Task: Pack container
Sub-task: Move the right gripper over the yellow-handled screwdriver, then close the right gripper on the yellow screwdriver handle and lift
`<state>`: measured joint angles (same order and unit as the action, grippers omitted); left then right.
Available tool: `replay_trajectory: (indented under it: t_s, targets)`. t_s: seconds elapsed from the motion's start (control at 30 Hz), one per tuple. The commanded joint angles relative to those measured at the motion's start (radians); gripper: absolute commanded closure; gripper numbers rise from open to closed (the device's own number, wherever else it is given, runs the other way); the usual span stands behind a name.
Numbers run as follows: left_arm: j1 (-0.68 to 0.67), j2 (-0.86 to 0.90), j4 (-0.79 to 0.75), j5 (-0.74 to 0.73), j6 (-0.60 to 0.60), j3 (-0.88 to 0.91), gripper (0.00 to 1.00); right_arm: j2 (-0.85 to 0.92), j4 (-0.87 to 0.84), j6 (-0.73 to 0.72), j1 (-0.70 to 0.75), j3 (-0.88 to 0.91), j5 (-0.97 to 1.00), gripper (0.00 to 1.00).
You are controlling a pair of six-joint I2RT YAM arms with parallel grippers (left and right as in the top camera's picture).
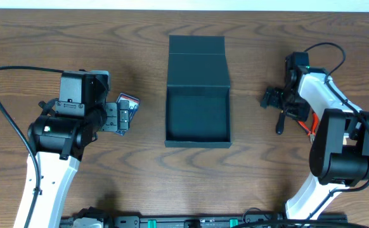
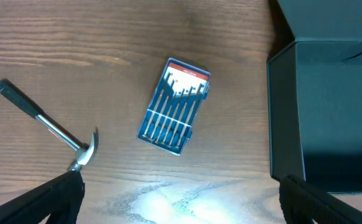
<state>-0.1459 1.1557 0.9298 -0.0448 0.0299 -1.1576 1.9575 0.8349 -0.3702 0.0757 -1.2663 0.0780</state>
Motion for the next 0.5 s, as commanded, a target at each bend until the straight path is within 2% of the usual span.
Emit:
replay_trajectory:
  t_s: [0.0, 0.3, 0.47]
  targets:
    - [0.005, 0.0, -0.003, 0.016, 0.013, -0.023, 0.01, 0.014, -0.022, 0.012, 0.005, 0.049, -0.008, 0.01]
    - [0.005, 0.0, -0.008, 0.016, 0.013, -0.023, 0.02, 0.014, -0.084, 0.004, 0.005, 0.134, -0.026, 0.02]
    - [0.005, 0.0, -0.007, 0.016, 0.013, -0.023, 0.02, 0.014, -0.089, -0.012, 0.005, 0.15, -0.027, 0.16]
